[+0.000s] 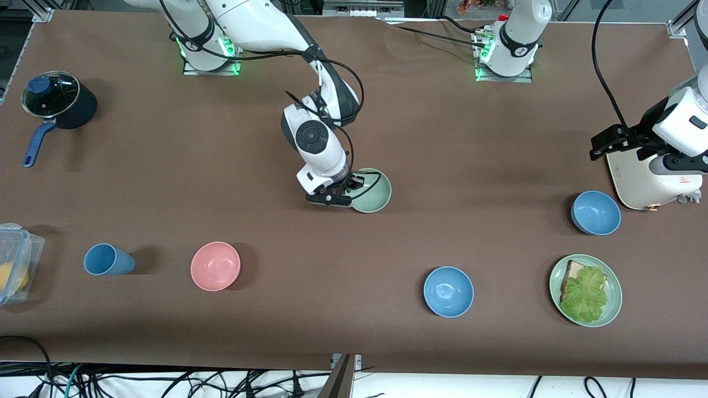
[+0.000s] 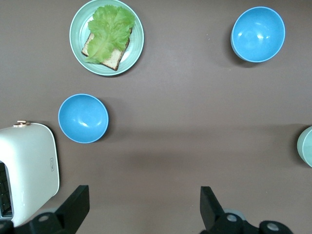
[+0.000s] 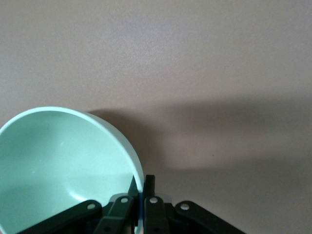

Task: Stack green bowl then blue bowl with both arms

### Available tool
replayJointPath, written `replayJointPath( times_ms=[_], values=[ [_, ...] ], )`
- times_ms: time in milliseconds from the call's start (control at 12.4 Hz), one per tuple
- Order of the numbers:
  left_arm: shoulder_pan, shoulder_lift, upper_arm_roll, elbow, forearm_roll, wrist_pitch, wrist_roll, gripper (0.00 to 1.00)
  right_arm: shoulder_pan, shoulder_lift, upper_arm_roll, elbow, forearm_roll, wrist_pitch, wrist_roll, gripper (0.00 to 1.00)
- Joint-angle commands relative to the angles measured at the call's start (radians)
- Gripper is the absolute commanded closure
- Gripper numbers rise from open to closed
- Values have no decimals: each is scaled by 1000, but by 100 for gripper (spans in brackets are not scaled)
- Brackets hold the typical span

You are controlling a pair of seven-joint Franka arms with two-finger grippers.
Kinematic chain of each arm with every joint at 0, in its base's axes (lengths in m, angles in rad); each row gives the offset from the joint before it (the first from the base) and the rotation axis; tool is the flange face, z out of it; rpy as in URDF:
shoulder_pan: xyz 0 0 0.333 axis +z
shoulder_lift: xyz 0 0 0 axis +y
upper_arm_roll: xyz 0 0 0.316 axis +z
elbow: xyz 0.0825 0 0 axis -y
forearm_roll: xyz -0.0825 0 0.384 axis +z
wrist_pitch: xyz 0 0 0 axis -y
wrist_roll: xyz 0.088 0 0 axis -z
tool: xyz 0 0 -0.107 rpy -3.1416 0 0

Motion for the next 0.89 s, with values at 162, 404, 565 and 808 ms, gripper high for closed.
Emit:
replayJointPath(
  times_ms=[162, 404, 565, 808],
  values=[
    [6, 15, 0, 34, -18, -25, 15, 0, 12, 14, -11, 26, -12, 4, 23, 47],
    [6, 15, 0, 34, -18, -25, 15, 0, 7, -9, -32, 76, -67, -86, 17, 0],
    [6, 15, 0, 34, -18, -26, 15, 0, 4, -15, -105, 189, -85, -271, -15, 0],
    [6, 15, 0, 34, -18, -26, 16, 0, 6, -68, -269, 221, -98, -407, -281, 0]
  ],
)
